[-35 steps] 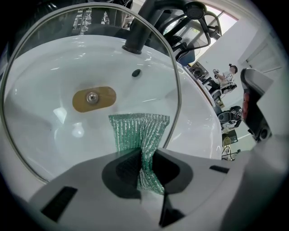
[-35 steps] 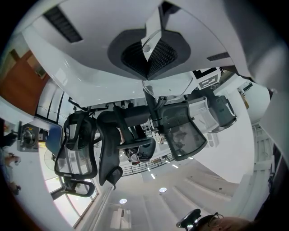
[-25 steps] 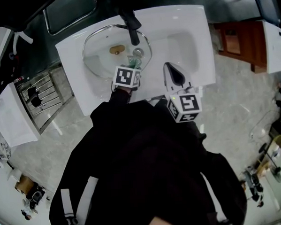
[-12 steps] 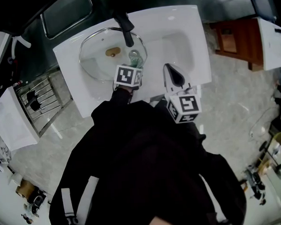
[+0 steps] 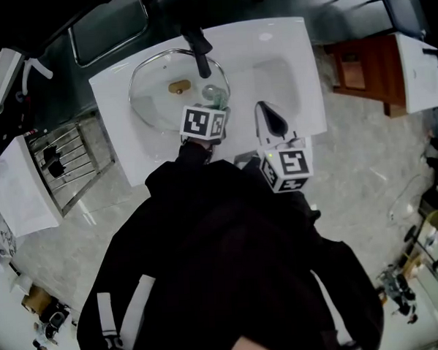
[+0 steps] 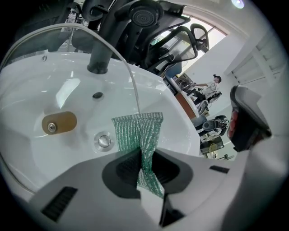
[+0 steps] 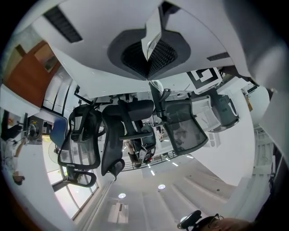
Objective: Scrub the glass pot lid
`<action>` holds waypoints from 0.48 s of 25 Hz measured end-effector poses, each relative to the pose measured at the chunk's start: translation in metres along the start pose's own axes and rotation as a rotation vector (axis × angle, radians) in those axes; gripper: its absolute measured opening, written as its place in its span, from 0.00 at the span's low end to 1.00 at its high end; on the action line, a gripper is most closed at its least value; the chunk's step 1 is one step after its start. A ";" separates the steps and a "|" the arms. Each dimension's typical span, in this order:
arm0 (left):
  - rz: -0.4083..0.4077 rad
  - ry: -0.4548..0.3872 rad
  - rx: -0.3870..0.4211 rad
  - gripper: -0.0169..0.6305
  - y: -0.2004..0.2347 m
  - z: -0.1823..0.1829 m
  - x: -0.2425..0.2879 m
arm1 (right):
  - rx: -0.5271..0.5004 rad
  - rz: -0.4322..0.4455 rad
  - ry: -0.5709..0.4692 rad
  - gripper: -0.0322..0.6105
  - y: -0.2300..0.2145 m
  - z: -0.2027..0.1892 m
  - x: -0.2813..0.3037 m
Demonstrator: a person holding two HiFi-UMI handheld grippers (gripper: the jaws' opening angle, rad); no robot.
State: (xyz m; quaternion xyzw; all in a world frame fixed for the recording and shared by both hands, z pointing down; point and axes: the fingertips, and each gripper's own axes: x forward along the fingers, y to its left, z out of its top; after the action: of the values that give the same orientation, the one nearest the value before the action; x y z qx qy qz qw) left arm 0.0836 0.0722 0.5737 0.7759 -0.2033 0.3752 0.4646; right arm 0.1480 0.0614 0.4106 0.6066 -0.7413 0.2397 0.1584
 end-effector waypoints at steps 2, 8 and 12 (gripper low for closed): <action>-0.008 -0.029 -0.002 0.12 -0.007 0.006 -0.008 | -0.004 -0.002 -0.009 0.05 0.002 0.004 -0.001; -0.012 -0.139 0.045 0.12 -0.026 0.027 -0.044 | -0.011 -0.010 -0.024 0.05 0.008 0.010 -0.004; -0.027 -0.195 0.093 0.12 -0.040 0.032 -0.066 | -0.004 0.003 -0.039 0.05 0.013 0.016 -0.008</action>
State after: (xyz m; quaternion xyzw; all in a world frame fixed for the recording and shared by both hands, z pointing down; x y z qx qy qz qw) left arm 0.0804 0.0612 0.4910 0.8322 -0.2192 0.3006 0.4111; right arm 0.1382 0.0612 0.3912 0.6099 -0.7455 0.2264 0.1449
